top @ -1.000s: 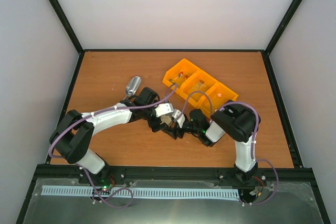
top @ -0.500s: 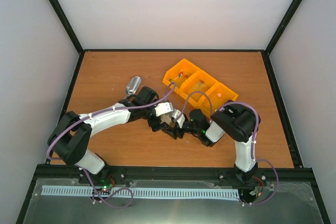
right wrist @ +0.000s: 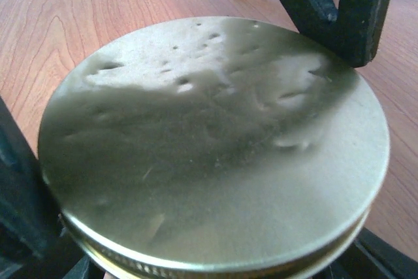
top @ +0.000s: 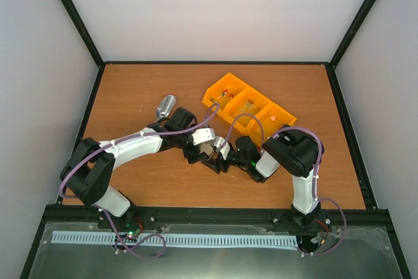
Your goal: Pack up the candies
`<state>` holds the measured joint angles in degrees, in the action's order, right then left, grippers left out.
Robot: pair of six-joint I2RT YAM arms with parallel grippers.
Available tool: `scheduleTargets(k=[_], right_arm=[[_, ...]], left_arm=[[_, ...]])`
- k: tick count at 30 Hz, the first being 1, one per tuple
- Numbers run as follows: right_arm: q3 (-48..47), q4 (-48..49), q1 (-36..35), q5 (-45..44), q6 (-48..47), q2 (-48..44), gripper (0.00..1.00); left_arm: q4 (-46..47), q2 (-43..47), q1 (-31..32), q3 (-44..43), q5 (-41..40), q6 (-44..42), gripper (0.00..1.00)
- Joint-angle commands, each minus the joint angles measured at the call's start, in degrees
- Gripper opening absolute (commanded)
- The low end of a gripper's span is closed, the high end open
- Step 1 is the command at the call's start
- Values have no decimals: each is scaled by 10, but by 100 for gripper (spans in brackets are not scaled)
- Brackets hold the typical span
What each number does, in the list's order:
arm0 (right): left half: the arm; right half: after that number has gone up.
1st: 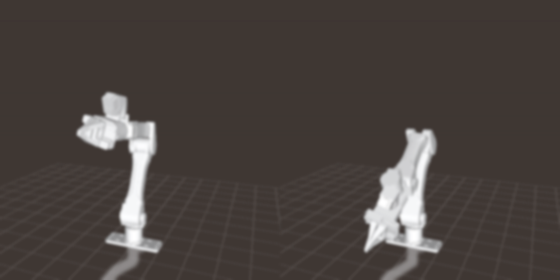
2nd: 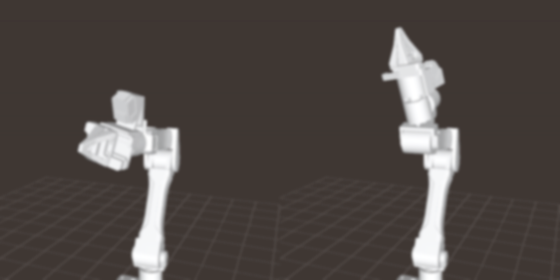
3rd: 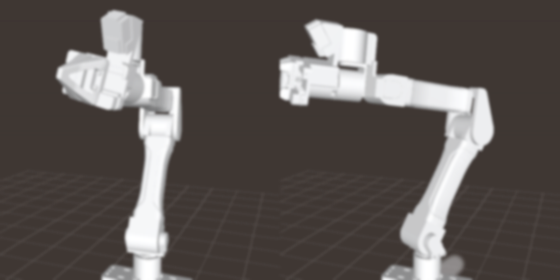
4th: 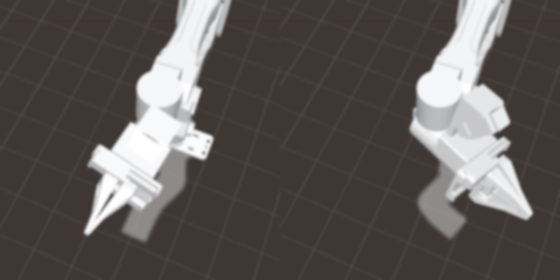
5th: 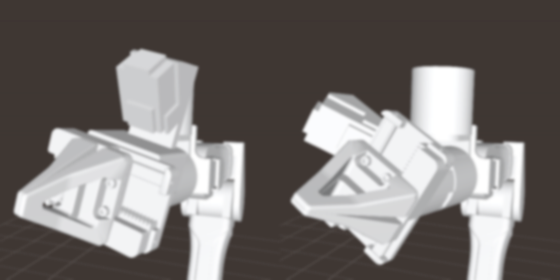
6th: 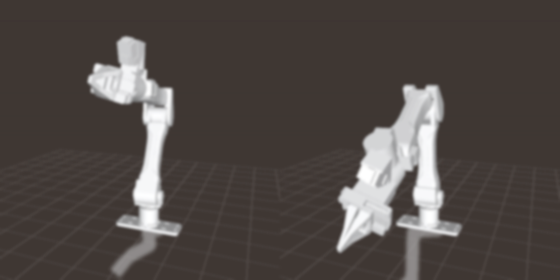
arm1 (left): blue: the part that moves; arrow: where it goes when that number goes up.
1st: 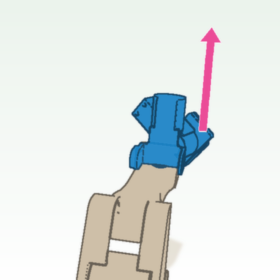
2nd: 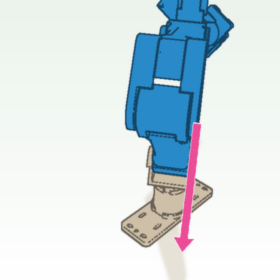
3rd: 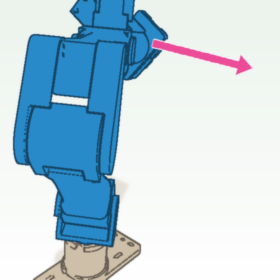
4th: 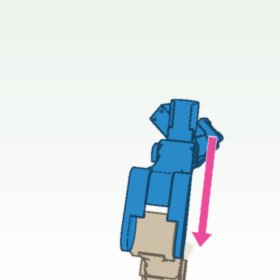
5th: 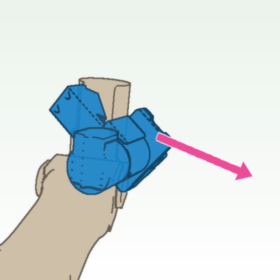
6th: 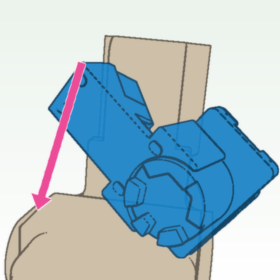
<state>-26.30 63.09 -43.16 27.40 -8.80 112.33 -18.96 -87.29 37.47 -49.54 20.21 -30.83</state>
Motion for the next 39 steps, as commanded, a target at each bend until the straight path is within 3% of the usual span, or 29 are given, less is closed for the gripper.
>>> scheduleTargets(k=[1,5,11,22,24,28,30,34,39], right_arm=[[-3,31,-3,-6,-9,2,70],[-4,31,-4,-6,-8,0,70],[-4,26,0,3,-17,-4,65],[-42,-95,44,151,-110,-26,57],[-43,-99,50,142,-105,-32,63],[-16,-48,55,96,-63,-57,92],[3,-13,55,70,-30,-66,99],[22,28,45,15,13,-65,100],[18,63,8,-28,9,-34,100]], left_arm=[[-25,-12,-4,-17,17,-22,94],[-24,-12,-6,-23,22,-19,93],[-39,-14,-7,-24,33,-43,83],[-167,-34,-7,-26,85,-240,71],[-163,-39,-8,-32,82,-221,69],[-95,-37,-19,-33,49,-112,67],[-72,-40,-28,-44,39,-58,67],[-28,-37,-32,-46,23,20,67],[-14,-43,-29,-46,7,49,66]])
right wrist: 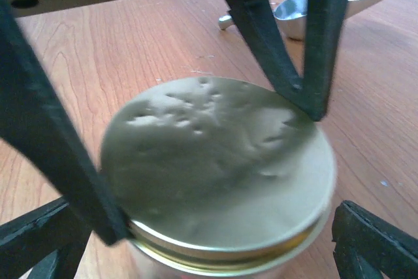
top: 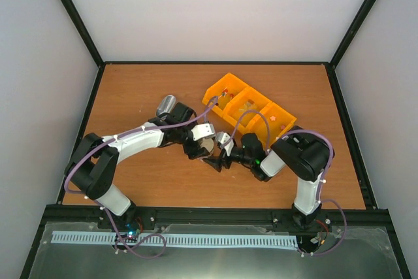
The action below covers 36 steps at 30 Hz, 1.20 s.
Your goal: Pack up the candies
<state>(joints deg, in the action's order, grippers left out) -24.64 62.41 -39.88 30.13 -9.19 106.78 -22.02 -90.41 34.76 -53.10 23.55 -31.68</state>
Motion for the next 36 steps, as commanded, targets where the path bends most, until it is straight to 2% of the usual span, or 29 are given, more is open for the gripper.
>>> scheduleTargets(k=[1,7,12,16,20,24,27,29,32,33,36], right_arm=[[-1,76,-30,-64,14,29,100],[-19,82,-42,-110,7,62,96],[-11,96,-42,-100,-8,70,72],[-4,98,-38,-64,-28,63,61],[1,90,-25,-25,-45,50,56],[5,77,-8,28,-63,33,53],[4,62,1,39,-69,19,59],[7,61,4,23,-63,10,72],[12,60,4,10,-42,-4,95],[14,59,3,10,-34,-4,98],[21,65,-5,-5,-29,5,100]], left_arm=[[21,-9,-2,-6,-31,60,66],[21,0,3,4,-35,51,66],[-23,-3,3,2,5,-5,63],[-88,-17,3,-17,33,-74,61],[-173,-34,4,-38,48,-182,60],[-225,-41,5,-53,27,-267,60],[-236,-45,6,-63,14,-281,60],[-215,-49,5,-62,15,-244,58],[-146,-48,1,-49,12,-143,57],[-127,-48,0,-46,9,-108,57],[-78,-46,-1,-37,1,-23,59]])
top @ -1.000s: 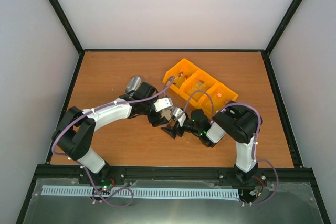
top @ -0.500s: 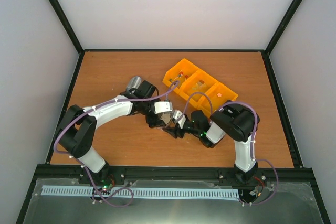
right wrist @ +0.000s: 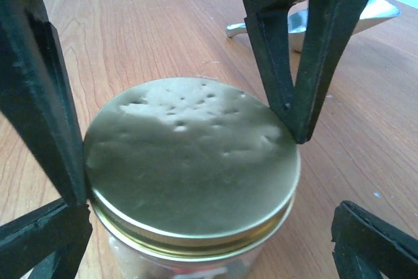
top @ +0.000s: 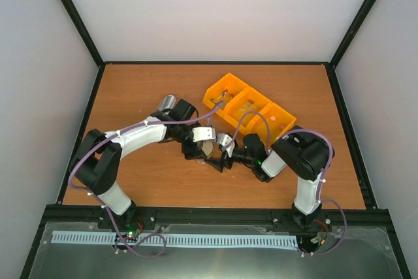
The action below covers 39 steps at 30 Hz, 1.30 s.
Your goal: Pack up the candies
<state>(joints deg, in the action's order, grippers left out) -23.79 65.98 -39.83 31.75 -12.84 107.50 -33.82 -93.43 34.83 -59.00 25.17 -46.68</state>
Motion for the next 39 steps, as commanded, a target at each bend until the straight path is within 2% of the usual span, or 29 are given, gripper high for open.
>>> scheduleTargets(k=[1,4,11,13,18,23,32,36,39], right_arm=[[15,39,-8,-28,4,5,99],[20,75,-18,-56,4,30,99],[-3,125,-40,-125,39,74,98],[-9,125,-42,-125,43,79,93],[-8,141,-42,-115,36,94,72],[3,149,-41,-91,13,93,59],[5,132,-20,-33,4,76,48],[6,121,-12,-26,7,64,50],[18,121,-12,-25,7,52,63]], left_arm=[[53,-13,-1,25,-20,144,59],[89,-1,0,32,-46,175,59],[104,10,11,49,-61,191,58],[103,7,18,53,-62,187,58],[78,6,25,48,-44,162,56],[-2,-21,29,20,-36,102,53],[-119,-21,32,4,-4,-89,52],[-110,-25,33,8,-22,-89,52],[-87,-29,33,16,-28,-62,52]])
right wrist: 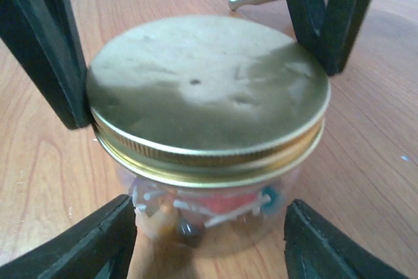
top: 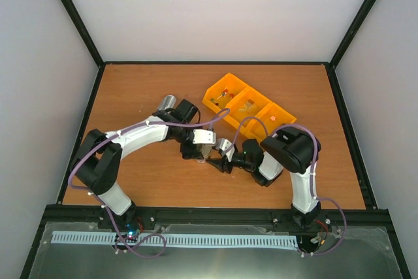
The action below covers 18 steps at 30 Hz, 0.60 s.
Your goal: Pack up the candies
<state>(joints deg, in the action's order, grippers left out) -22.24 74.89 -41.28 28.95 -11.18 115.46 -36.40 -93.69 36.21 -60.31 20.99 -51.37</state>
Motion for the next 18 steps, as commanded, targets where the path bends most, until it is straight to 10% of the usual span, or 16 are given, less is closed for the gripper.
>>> scheduleTargets(k=[1,4,18], right_arm=[[6,32,2,3,-7,-32,71],[14,33,-6,-18,-6,-36,94],[6,145,-23,-123,24,45,97]], left_arm=[[-38,-25,19,34,7,10,51],[-10,-44,18,15,6,93,51],[82,-23,27,37,-61,245,49]])
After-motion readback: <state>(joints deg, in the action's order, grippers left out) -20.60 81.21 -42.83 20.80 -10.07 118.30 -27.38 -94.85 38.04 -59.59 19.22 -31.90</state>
